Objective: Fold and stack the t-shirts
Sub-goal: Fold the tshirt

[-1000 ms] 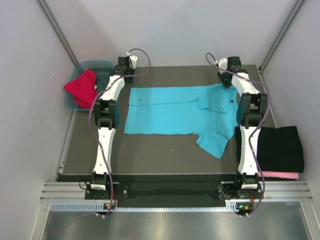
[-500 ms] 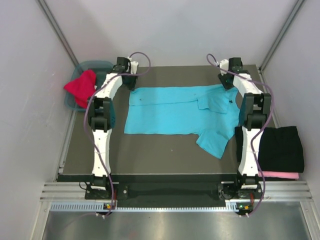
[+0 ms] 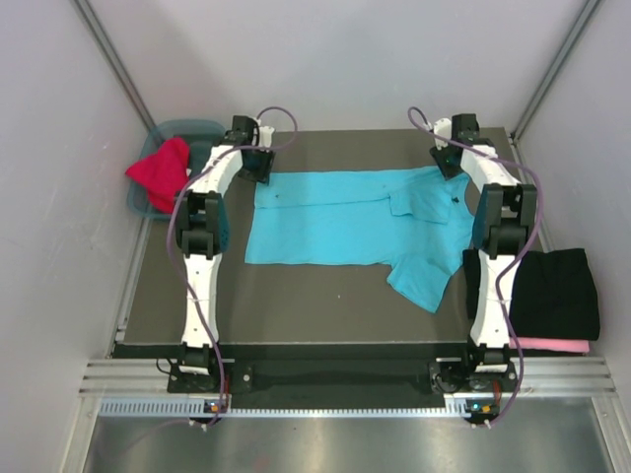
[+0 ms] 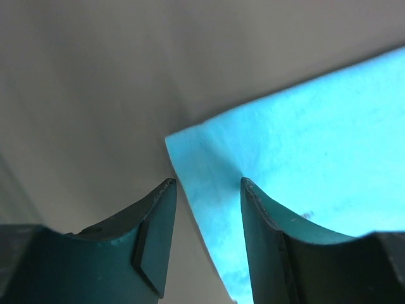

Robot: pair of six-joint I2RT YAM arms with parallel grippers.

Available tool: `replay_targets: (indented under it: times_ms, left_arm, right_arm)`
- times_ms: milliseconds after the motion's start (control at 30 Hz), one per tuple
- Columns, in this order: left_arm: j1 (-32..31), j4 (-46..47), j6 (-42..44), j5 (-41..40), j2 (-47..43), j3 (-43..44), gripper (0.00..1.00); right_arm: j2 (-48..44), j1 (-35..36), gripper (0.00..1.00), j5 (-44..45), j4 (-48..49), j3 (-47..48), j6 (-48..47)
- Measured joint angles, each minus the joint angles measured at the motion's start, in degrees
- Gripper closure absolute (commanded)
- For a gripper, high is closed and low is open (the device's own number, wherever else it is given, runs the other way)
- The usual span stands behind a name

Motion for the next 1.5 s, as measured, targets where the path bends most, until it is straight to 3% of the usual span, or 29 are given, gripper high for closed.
replay_targets:
  times_ms: [233,333,400,1500]
  left_arm:
    - [0.0,0.8,0.0,-0.9,3.1,3.3,0.60]
    - [0.0,1.2,-0.1,-1.3,3.8,4.4,0.77]
    - [-0.1,1.6,-0.3,-1.5,4.4,5.2,1.00]
    - [1.4,16.0,3.1,-17.3,14.8,17.0,1.00]
  right_arm:
    - [0.0,0.0,0.61,0.0,-0.2,-0.2,0.0]
    - [0.0,0.0,0.60,0.0,-0.2,-0.2,0.0]
    - [0.0,0.0,0.60,0.0,-0.3,-0.2,0.0]
    - [9.4,3.1,0.61,3.1,4.2,10.9,-3.7]
